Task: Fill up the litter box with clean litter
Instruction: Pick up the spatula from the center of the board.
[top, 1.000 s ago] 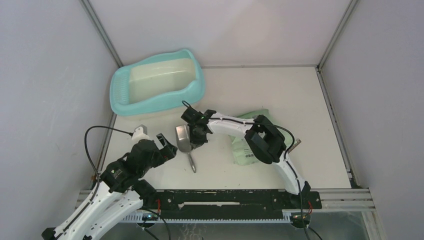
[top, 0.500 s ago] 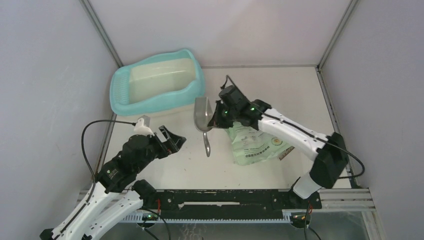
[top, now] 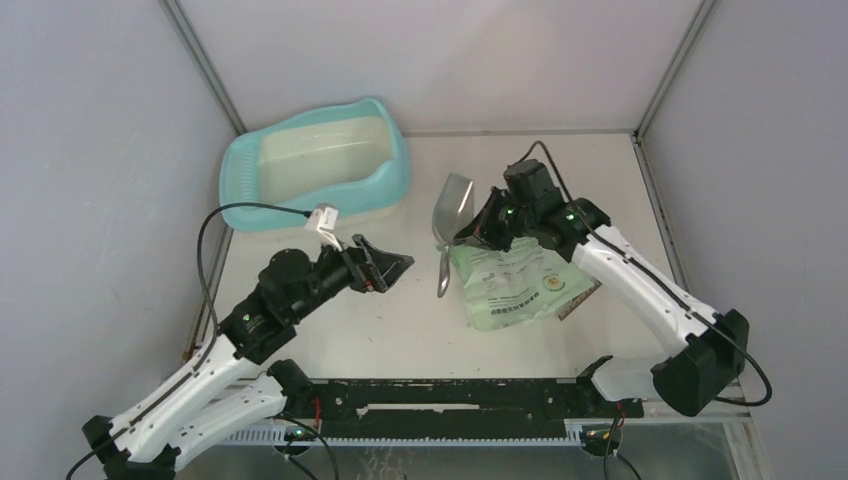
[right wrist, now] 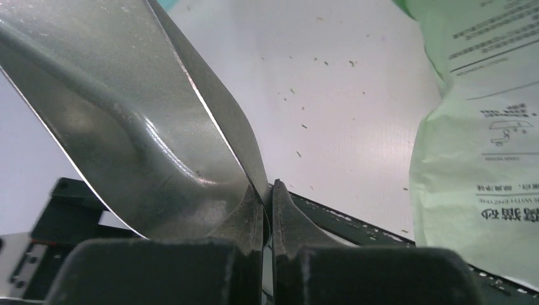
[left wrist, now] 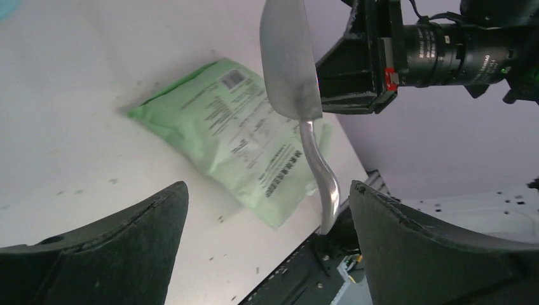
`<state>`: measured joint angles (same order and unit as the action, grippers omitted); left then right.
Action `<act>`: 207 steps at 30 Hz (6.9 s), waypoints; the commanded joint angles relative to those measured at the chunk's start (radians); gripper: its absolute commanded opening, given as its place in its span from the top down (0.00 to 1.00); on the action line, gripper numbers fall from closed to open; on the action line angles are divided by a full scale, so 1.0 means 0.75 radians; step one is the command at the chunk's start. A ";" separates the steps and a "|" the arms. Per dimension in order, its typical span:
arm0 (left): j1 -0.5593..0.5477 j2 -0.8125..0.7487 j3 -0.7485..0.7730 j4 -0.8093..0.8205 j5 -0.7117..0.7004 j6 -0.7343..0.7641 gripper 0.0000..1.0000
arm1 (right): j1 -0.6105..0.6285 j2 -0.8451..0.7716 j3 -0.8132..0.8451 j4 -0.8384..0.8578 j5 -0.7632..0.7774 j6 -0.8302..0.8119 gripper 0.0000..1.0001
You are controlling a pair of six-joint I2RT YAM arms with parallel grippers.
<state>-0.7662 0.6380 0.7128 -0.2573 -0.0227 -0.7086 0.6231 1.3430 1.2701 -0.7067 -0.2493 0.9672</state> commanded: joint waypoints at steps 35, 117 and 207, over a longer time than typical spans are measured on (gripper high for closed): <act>-0.243 0.523 0.162 0.789 0.182 -0.047 0.01 | -0.221 -0.564 -0.230 -0.052 -0.002 0.929 1.00; -0.253 0.517 0.198 0.632 -0.053 -0.074 0.39 | 0.066 -0.621 -0.230 -0.079 0.332 1.099 1.00; 0.045 -0.129 -0.552 0.782 0.258 -0.990 0.83 | -0.298 -0.768 -0.231 -0.531 0.441 -0.156 0.27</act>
<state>-0.7738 0.5591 0.3305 0.2718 0.1116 -1.3796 0.4042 0.7952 1.0798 -1.0630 0.0879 0.8787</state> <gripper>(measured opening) 0.288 0.721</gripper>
